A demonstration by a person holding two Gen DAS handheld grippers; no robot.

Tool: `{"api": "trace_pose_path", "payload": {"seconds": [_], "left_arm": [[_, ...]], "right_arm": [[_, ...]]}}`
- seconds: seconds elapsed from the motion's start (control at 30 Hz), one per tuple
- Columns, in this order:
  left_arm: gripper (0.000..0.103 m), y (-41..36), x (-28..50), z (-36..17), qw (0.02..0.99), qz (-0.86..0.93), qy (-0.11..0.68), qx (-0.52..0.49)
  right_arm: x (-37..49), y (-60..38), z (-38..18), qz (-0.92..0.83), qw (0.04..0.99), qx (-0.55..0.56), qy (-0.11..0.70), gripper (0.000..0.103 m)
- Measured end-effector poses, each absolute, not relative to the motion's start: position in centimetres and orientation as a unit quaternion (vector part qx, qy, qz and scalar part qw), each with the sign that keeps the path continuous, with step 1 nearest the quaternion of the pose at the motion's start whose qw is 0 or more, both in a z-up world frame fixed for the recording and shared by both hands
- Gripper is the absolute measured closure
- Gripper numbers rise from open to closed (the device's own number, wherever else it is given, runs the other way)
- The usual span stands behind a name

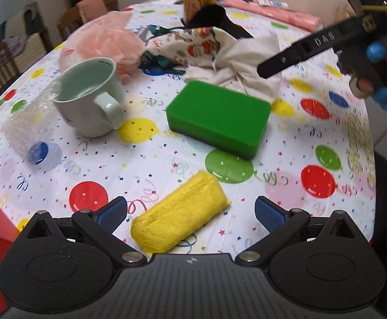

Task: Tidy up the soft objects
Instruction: 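Grasp the yellow sponge with the left tool while the right tool grasps the white tissue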

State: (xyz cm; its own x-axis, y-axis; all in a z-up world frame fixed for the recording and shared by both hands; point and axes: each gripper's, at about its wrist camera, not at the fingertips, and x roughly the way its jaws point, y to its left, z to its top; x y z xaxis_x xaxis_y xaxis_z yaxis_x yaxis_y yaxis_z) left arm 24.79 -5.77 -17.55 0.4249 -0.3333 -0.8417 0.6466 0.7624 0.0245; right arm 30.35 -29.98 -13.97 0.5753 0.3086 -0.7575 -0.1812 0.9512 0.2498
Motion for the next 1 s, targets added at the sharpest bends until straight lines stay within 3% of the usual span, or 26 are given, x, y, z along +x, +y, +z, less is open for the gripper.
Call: {"api": "trace_pose_path", "payload": {"seconds": [0.33, 0.57, 0.6, 0.8, 0.97, 1.0], "left_arm": [[0.003, -5.3, 26.5, -19.1, 0.812, -0.326, 0.448, 0.184], [0.027, -5.3, 26.6, -19.3, 0.809, -0.332, 0.451, 0.179], [0.034, -5.3, 26.5, -19.3, 0.809, -0.333, 0.450, 0.178], [0.047, -5.5, 26.4, -19.3, 0.814, -0.321, 0.451, 0.174], [0.051, -5.6, 26.4, -19.1, 0.821, -0.297, 0.458, 0.167], [0.052, -5.5, 26.3, -19.1, 0.823, -0.292, 0.459, 0.165]], "right_arm": [[31.6, -29.8, -15.2, 0.125, 0.877, 0.085, 0.455, 0.015], [32.4, -29.9, -16.0, 0.109, 0.873, 0.108, 0.464, 0.028], [32.4, -29.9, -16.1, 0.108, 0.873, 0.111, 0.463, 0.032], [32.3, -29.8, -16.3, 0.101, 0.872, 0.119, 0.465, 0.054], [32.3, -29.9, -16.4, 0.092, 0.872, 0.128, 0.463, 0.075], [32.2, -29.8, -16.4, 0.092, 0.873, 0.128, 0.461, 0.084]]}}
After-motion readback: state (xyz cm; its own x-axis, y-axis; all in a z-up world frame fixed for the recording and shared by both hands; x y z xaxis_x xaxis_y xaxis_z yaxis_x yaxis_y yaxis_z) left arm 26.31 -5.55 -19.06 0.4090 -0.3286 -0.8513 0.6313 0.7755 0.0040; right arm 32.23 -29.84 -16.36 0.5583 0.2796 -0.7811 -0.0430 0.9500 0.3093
